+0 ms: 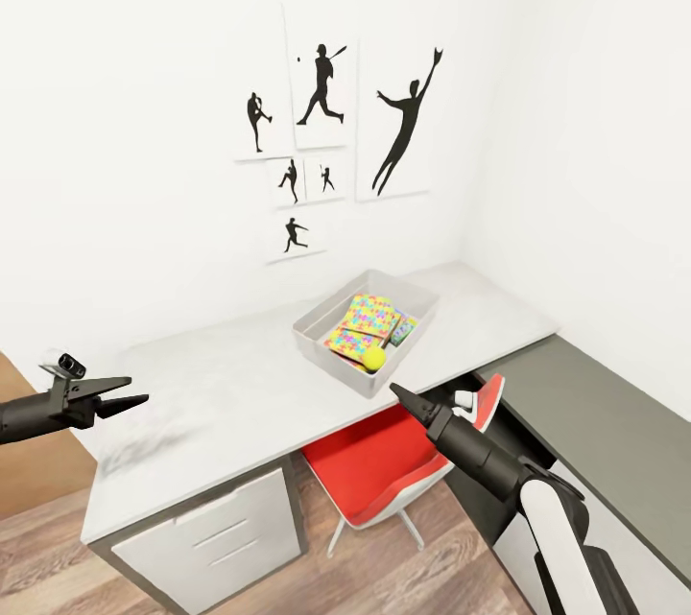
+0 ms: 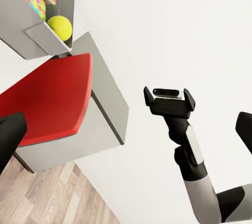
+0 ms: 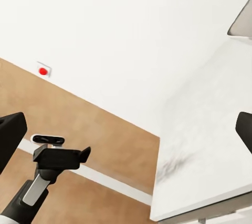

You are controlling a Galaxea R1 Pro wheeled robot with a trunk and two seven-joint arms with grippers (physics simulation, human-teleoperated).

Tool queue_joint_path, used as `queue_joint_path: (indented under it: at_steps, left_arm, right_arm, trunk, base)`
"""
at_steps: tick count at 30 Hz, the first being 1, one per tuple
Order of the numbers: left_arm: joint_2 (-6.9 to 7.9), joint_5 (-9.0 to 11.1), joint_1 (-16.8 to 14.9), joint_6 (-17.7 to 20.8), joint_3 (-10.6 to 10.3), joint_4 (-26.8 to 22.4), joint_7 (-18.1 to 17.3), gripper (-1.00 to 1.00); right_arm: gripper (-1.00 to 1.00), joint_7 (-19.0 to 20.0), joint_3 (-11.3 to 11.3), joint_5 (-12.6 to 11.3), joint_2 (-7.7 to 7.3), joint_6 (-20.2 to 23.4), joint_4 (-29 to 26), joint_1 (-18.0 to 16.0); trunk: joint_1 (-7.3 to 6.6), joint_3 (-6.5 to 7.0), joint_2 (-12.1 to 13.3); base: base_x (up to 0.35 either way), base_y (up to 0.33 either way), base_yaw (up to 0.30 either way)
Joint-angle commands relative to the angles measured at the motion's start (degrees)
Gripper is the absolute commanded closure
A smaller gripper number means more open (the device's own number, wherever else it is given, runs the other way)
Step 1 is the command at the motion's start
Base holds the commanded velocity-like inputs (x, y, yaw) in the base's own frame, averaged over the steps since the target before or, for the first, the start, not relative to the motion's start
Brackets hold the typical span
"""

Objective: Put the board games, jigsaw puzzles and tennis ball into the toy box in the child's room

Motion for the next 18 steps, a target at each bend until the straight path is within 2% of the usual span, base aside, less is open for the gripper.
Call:
queue_joint_path:
  at_steps: [1,18]
  left_arm:
    - [0.03,0.02,-0.04,0.61,-0.06,0.00,-0.20,-1.00]
    - [0.04,0.02,-0.04,0.61,-0.10,0.00,-0.20,-1.00]
  right_arm:
    - [-1.00,0.17,-0.15,-0.09,0.06,0.43,-0.01,-0.06]
    - [-1.00,0.50,-0.30,-0.09,0.02,0.42,-0.01,-0.06]
  trunk:
    - [0.04,-0.03,-0.12]
    - [0.04,1.58,-0.12]
  base:
    - [0.000,0.000,0.000]
    - [0.000,0.000,0.000]
